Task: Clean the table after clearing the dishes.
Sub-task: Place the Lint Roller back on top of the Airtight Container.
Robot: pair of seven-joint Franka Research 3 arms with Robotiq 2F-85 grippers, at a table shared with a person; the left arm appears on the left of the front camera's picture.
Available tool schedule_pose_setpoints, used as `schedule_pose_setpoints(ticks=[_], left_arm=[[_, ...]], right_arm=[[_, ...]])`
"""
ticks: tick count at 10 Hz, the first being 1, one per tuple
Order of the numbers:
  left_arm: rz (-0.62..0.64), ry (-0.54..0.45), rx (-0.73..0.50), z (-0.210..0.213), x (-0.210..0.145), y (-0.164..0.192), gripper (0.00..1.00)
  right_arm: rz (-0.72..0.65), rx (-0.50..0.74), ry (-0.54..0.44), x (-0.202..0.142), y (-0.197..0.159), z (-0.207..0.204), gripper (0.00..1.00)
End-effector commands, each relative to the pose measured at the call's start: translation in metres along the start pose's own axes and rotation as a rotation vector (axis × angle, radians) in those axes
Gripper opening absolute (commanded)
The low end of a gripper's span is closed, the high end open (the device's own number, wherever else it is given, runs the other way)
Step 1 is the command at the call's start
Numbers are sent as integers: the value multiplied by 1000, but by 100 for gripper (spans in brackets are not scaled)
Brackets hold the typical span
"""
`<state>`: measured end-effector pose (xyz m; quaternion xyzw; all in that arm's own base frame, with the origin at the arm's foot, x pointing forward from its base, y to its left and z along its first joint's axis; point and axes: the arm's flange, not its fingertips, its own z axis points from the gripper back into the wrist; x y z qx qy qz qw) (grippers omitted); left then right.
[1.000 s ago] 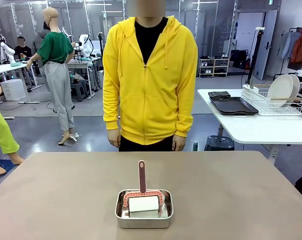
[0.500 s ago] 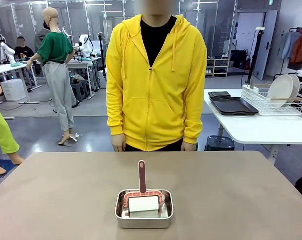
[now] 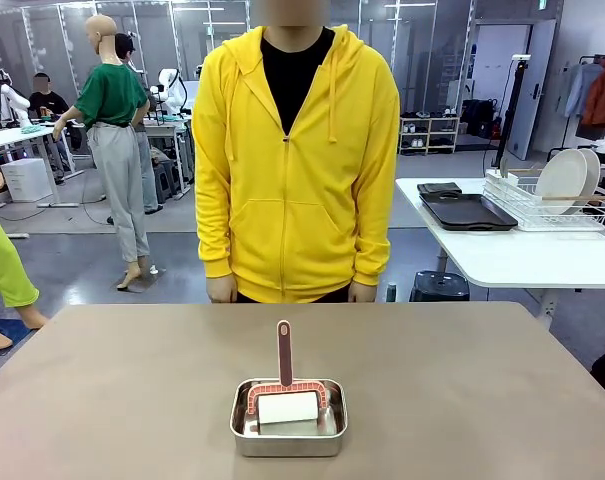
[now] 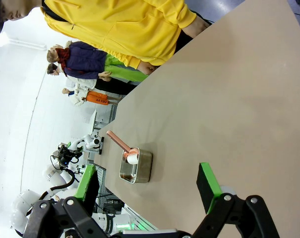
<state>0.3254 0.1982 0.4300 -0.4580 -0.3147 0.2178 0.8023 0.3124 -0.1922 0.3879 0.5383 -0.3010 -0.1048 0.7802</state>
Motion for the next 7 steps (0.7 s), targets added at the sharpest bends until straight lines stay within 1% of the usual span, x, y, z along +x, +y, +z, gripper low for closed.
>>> schedule_pose_setpoints(ticks=[1, 7], left_arm=[[14, 1, -17, 2, 0, 2, 100], [14, 1, -17, 2, 0, 2, 100]], right_arm=[[-17, 4, 0, -1, 5, 1, 100], [-17, 4, 0, -1, 5, 1, 100]])
